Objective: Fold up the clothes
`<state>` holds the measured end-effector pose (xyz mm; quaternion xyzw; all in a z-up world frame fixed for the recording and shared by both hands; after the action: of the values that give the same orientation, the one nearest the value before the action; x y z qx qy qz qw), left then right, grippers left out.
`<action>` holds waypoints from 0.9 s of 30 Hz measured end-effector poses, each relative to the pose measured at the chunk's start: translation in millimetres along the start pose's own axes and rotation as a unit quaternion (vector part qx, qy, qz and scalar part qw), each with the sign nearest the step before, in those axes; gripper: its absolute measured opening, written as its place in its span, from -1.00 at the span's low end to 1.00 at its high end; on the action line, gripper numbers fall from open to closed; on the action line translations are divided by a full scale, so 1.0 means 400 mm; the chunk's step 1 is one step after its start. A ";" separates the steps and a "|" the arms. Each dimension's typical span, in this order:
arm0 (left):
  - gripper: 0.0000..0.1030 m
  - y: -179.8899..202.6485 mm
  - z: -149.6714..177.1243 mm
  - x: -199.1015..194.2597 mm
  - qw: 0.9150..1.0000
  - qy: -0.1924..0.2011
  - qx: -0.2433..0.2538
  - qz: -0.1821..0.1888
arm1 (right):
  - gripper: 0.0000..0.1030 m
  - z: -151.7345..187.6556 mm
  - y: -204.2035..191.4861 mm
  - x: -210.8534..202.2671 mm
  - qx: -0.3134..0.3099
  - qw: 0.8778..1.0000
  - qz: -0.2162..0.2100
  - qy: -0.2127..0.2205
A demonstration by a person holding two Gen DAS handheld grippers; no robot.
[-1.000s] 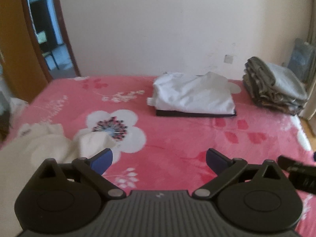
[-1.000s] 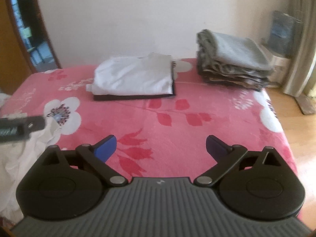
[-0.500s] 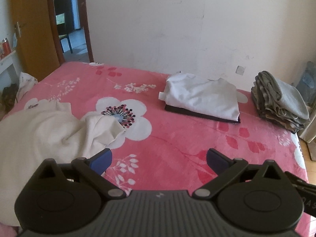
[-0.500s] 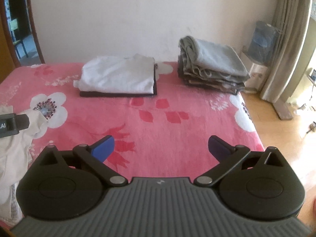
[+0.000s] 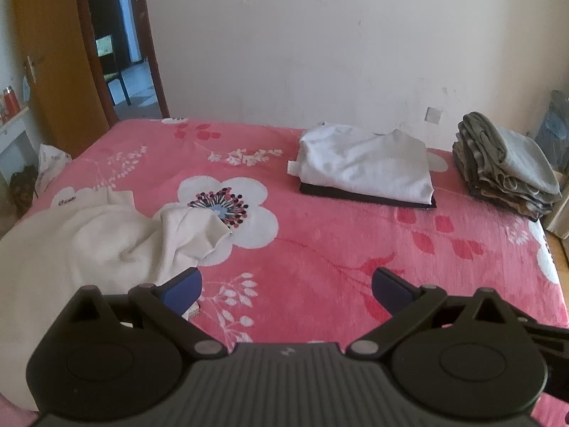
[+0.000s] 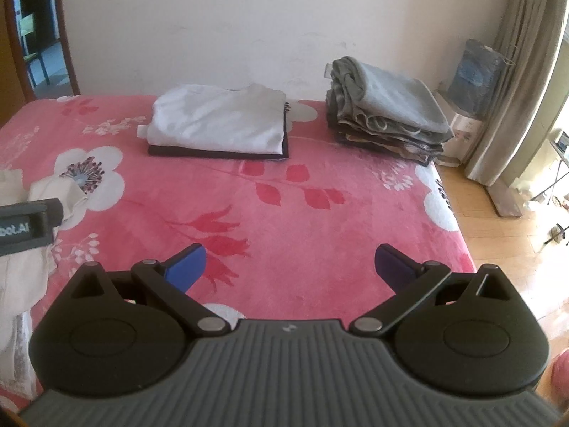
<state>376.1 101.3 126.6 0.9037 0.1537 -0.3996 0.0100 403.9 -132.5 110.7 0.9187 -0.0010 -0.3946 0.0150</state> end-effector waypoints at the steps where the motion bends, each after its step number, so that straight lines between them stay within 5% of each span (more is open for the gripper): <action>1: 0.98 0.002 0.000 -0.004 1.000 0.003 0.003 -0.001 | 0.97 -0.001 0.001 -0.003 0.003 1.000 -0.001 0.000; 27: 0.98 0.029 0.006 -0.004 1.000 -0.001 0.029 0.000 | 0.97 0.003 0.000 0.002 0.013 1.000 -0.001 -0.008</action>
<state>376.6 89.5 125.0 0.9032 0.1416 -0.4048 -0.0158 403.5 -132.6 109.2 0.9158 -0.0055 -0.4016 0.0032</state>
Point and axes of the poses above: each gripper's, at about its wrist camera, not at the fingertips, and x roughly the way its jaws point, y to its right, z to its underside, the point moved 3 cm from there along x, roughly the way its jaws point, and after that the axes turned 4 degrees about x, right-handed, at the moved point
